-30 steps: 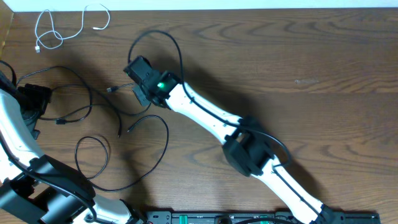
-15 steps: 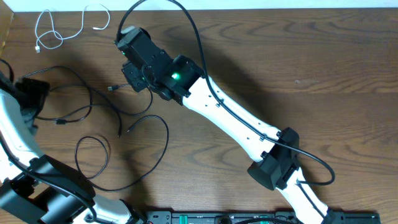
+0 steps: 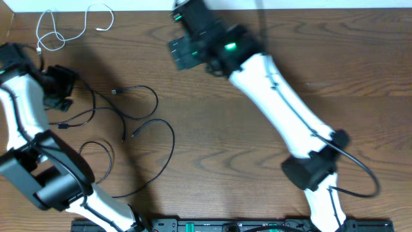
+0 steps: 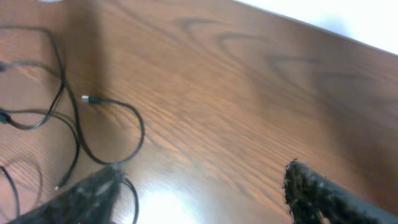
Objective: Untangle cables
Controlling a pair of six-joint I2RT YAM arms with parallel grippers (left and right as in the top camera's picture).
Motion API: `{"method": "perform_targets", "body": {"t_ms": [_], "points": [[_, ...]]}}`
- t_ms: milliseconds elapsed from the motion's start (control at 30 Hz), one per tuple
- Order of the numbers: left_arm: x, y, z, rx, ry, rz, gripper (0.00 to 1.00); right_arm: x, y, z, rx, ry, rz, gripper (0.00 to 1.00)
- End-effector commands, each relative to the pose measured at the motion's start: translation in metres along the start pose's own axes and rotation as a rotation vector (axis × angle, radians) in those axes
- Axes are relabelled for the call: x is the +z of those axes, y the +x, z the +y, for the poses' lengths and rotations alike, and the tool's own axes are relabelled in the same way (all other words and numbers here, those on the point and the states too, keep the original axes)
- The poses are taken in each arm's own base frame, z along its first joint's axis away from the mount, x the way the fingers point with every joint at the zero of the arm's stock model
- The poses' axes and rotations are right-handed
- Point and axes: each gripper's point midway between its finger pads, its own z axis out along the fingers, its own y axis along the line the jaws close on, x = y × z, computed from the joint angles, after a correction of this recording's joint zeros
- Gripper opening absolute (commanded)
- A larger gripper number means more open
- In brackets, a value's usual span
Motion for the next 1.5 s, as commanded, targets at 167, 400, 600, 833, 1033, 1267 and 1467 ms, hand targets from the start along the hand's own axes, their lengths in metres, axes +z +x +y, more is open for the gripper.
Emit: {"method": "perform_targets", "body": {"t_ms": [167,400,600,833,1033,1267,1467], "points": [[0.044,0.017,-0.003,0.056,-0.078,0.037,0.76,-0.079,-0.004,-0.069,0.066,0.16,-0.026,0.99],[0.072,0.021,0.001,0.082,-0.134,0.038,0.77,-0.08,0.014,-0.085,0.088,0.194,0.053,0.99],[0.093,0.017,-0.001,0.097,-0.134,0.022,0.67,-0.08,0.017,-0.083,0.121,0.191,0.063,0.99],[0.1,0.031,-0.004,0.076,-0.158,0.041,0.63,-0.081,0.023,-0.084,0.119,0.195,0.086,0.99],[0.102,0.04,-0.005,0.101,-0.187,0.04,0.62,-0.081,0.028,-0.085,0.124,0.201,0.108,0.99],[0.105,0.039,0.012,0.062,-0.273,-0.005,0.61,-0.082,0.029,-0.086,0.123,0.204,0.112,0.99],[0.11,0.039,0.019,0.042,-0.285,-0.021,0.61,-0.082,0.029,-0.086,0.098,0.202,0.114,0.99]]}}
